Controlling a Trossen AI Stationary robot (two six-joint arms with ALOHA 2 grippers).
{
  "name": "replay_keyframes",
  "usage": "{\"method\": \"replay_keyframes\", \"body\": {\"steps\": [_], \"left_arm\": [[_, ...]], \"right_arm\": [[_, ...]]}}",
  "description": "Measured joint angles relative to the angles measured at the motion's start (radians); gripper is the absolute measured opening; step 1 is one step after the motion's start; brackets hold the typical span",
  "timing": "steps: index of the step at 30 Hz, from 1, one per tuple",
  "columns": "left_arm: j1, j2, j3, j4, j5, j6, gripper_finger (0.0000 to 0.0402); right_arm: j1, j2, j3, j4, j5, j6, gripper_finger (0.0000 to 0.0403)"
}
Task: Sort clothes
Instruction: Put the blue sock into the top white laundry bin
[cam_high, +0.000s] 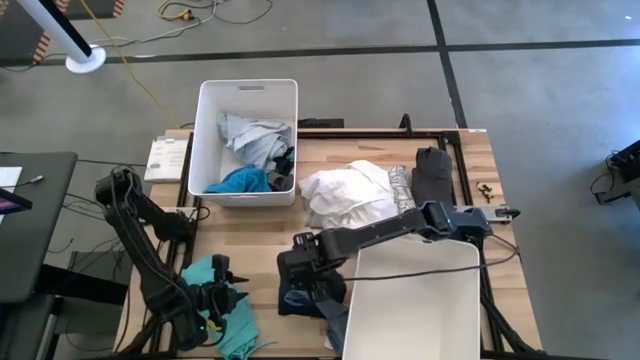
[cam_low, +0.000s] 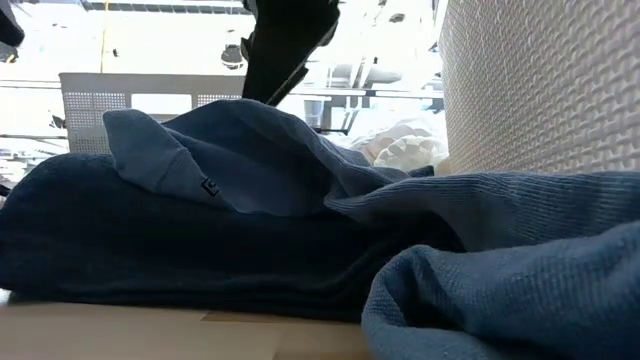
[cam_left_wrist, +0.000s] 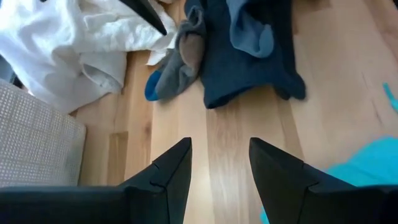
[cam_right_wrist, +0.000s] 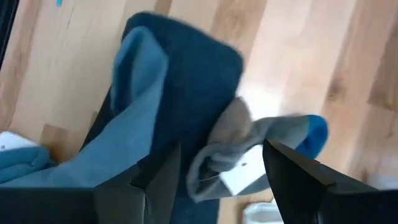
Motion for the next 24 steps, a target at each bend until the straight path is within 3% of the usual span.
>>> {"method": "replay_keyframes", "body": {"steps": [7, 13, 24], "left_arm": [[0.011, 0.0, -0.03, 0.01, -0.08, -0.029, 0.0155], [0.026, 0.0, -0.03, 0.005, -0.086, -0.035, 0.0155], [0.069, -0.001, -0.03, 0.005, -0.111, -0.099, 0.0155]], "right_arm": [[-0.028, -0.001, 0.0, 0.039, 0.001, 0.056, 0.0243], [-0.034, -0.001, 0.0, 0.028, 0.001, 0.163, 0.0243], [-0.034, -0.001, 0.0, 0.114, 0.001, 0.166, 0.0243]]}}
